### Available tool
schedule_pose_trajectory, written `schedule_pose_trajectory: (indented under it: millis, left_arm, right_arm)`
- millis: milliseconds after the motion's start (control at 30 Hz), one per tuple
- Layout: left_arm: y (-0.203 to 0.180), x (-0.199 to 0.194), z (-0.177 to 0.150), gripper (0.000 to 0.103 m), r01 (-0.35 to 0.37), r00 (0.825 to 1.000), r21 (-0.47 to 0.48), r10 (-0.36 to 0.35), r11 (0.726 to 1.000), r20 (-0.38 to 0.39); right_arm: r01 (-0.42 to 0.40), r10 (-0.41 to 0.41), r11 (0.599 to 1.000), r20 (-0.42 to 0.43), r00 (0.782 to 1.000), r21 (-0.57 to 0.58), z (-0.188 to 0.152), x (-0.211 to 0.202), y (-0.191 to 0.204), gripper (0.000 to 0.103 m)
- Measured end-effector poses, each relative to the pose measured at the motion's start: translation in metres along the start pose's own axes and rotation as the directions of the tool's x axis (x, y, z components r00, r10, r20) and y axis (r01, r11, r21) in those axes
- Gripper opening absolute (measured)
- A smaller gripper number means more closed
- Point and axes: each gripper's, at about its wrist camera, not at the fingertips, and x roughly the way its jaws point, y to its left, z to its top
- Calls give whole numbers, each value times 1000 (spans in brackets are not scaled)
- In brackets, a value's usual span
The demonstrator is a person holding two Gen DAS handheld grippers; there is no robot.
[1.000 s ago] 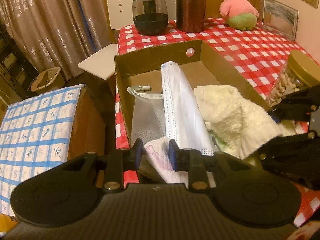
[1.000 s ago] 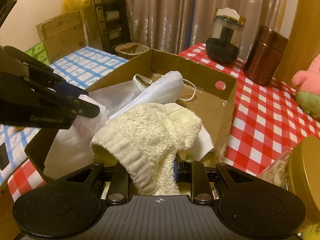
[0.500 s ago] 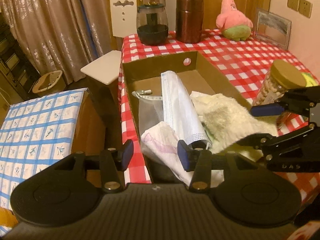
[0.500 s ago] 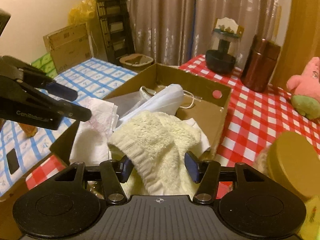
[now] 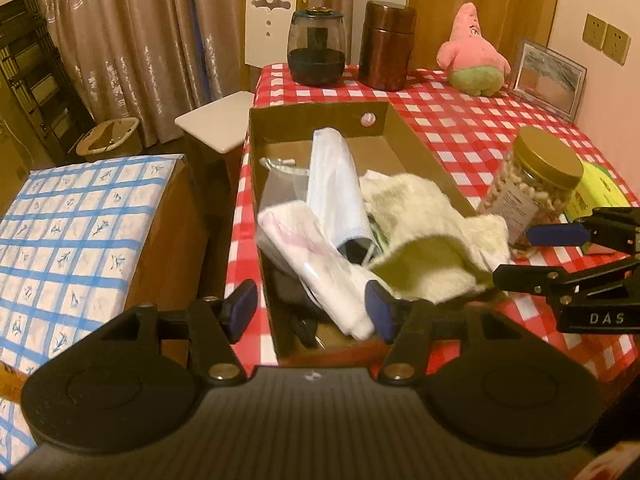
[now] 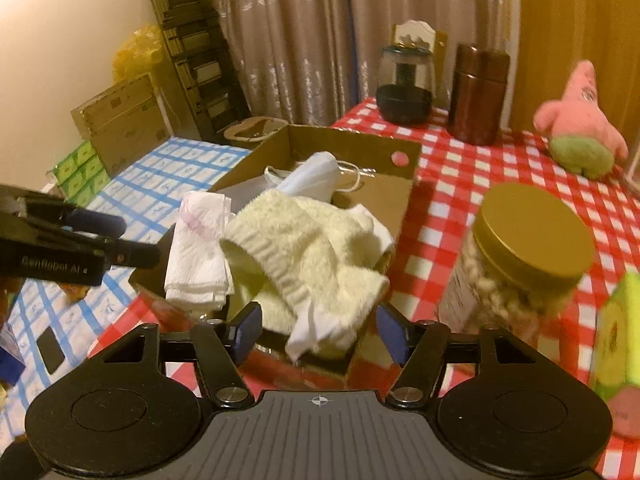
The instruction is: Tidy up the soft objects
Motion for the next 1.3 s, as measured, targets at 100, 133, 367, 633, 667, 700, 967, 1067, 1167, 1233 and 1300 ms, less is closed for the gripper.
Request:
schedule_pose_trajectory:
  millis: [100, 133, 367, 633, 667, 700, 967, 1067, 1167, 1233, 1300]
  left_arm:
    - [-6, -6, -7, 70, -3, 1000, -13, 3, 1000, 11]
    - [-7, -7, -8, 71, 1, 1000, -21, -1, 1000, 10]
    - [-21, -22, -14, 90, -13, 1000, -41, 14, 999, 19]
    - [-39, -37, -18, 99, -35, 999, -57, 37, 998, 28]
    - [-42, -40, -18, 99, -36, 999, -61, 38, 997, 31]
    - [-43, -42, -19, 99, -34, 999, -66, 36, 997, 30]
    - [-60, -58, -24, 103, -46, 999, -95, 46, 994, 4]
    - [-64, -64, -29, 103, -45, 999, -124, 45, 991, 2]
    - [-70, -67, -34, 103, -45, 999, -129, 44, 991, -6]
    - [-74, -68, -36, 103, -43, 999, -124, 43, 991, -9]
    - [-79, -71, -39, 103, -38, 999, -124, 37, 992, -11]
  right_arm:
    - [2, -2, 999, -1, 1000, 36, -8, -11, -4, 67]
    - [2, -2, 999, -1, 1000, 48, -10, -14, -6, 67]
    - [44, -39, 984, -31, 999, 171, -23, -44, -21, 74]
    - [62, -48, 969, -65, 997, 239, -16, -72, -19, 82]
    - [62, -47, 968, -67, 997, 243, -15, -75, -18, 83]
    - [63, -47, 968, -71, 996, 245, -15, -79, -16, 83]
    - [74, -60, 971, -64, 996, 229, -19, -98, -5, 84]
    - [85, -71, 971, -67, 995, 224, -24, -99, -5, 84]
    - [86, -71, 970, -73, 995, 228, -29, -102, -7, 84]
    - [90, -75, 970, -74, 994, 228, -32, -104, -8, 84]
    - [94, -79, 968, -75, 994, 232, -35, -107, -9, 84]
